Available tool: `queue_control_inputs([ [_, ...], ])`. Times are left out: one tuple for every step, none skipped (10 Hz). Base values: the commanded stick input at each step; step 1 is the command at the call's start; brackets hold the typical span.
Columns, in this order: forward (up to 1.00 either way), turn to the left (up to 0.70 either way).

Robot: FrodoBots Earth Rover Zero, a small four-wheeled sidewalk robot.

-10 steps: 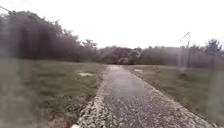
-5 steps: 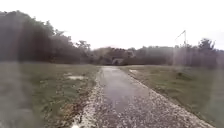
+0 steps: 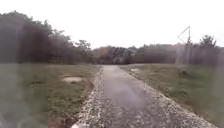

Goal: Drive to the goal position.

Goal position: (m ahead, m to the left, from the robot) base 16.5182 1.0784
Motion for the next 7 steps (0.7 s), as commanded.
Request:
queue_control_inputs([
  [0.7, 0.0],
  [0.7, 0.0],
  [0.7, 0.0],
  [0.7, 0.0],
  [0.7, 0.0],
  [0.7, 0.0],
  [0.7, 0.0],
])
